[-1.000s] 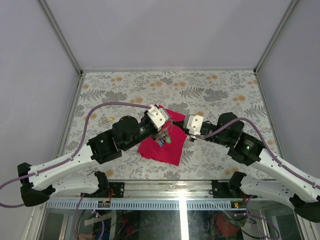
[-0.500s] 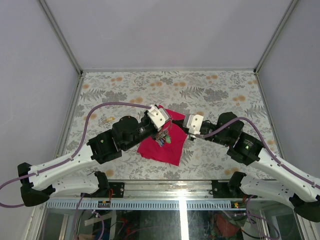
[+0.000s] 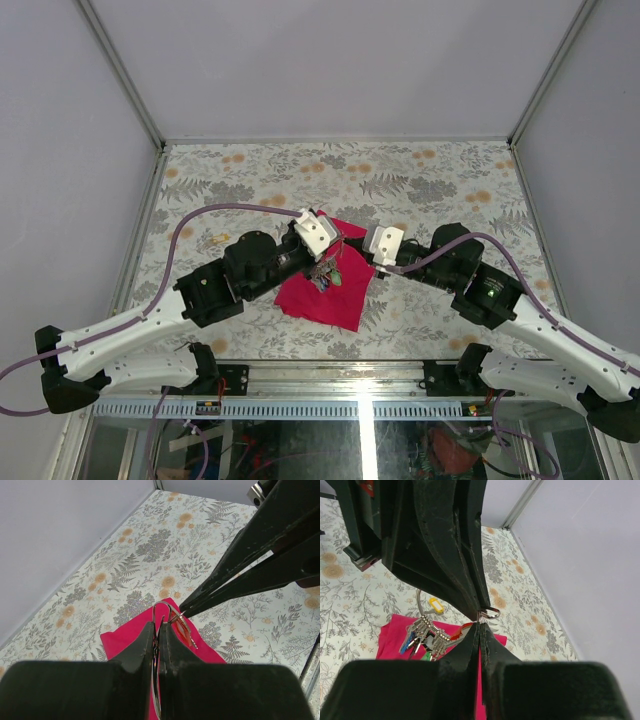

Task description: Put the keys on the keyring

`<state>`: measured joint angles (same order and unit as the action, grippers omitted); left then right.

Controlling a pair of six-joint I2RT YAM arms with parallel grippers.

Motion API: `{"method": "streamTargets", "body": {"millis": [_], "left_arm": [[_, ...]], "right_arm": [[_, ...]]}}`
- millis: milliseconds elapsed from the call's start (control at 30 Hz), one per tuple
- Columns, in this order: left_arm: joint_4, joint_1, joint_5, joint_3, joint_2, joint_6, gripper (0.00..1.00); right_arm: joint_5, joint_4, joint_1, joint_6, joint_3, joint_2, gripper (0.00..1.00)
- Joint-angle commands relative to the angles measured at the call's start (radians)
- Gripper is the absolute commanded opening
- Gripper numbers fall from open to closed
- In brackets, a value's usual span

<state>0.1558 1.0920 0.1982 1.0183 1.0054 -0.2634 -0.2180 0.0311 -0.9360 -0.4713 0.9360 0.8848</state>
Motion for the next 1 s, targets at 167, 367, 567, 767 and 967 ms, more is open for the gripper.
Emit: {"method": "streamTargets", "body": {"millis": [167,367,567,767,967], "left_arm": [[-0.073,-0.004,-0.012,0.011,-0.005,-0.002,0.00],[-0.070,-0.004,-0.017,0.011,-0.005,-0.002,0.00],[-0.064,-0.004,-0.030,0.009,-0.007,-0.006,0.00],[-0.059,-0.004,-0.069,0.009,-0.008,-0.015,0.00],[-0.050,-0.004,-0.104,0.008,-0.011,-0.022,0.00]], "right_arm": [[0.074,-0.106,-0.008,0.013,0.051,-0.011,0.00],[0.095,-0.116,-0.008,0.017,0.052,-0.017,0.00],[0.111,-0.107,-0.008,0.015,0.058,-0.004,0.00],[0.117,-0.105,-0.008,0.017,0.061,0.007,0.00],[0.114,-0.104,-0.008,0.019,0.064,0.018,0.00]]}}
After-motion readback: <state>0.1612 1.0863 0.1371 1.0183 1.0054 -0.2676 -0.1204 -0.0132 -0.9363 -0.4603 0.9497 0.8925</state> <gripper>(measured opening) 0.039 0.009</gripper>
